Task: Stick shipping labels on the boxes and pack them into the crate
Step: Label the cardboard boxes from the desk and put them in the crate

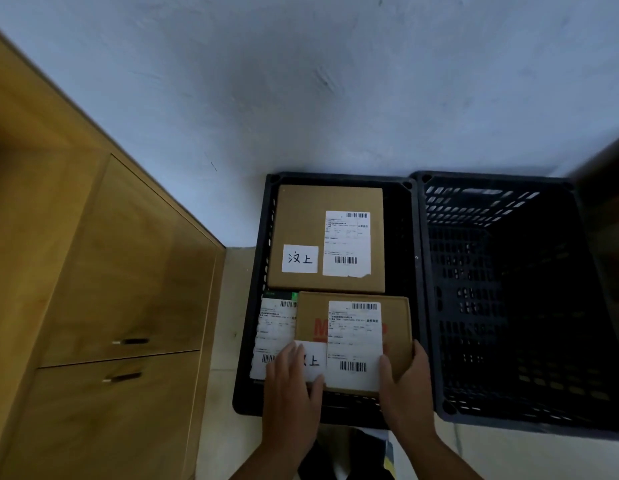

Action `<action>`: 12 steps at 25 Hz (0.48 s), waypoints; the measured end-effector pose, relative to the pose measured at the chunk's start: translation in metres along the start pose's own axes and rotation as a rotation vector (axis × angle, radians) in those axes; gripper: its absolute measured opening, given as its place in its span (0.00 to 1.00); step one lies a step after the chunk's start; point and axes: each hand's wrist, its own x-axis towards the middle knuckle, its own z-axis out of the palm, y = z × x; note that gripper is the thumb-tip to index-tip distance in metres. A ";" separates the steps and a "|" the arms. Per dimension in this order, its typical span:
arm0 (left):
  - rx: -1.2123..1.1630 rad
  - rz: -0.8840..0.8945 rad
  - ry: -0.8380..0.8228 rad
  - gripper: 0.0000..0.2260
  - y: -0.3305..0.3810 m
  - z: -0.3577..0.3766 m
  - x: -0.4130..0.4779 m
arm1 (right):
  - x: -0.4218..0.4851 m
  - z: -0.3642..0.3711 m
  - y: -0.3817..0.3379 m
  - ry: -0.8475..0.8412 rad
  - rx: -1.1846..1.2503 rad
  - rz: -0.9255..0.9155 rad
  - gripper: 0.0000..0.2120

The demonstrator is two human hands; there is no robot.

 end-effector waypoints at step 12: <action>0.035 0.119 -0.115 0.24 -0.006 -0.003 -0.005 | -0.002 -0.007 0.014 -0.182 -0.618 -0.397 0.42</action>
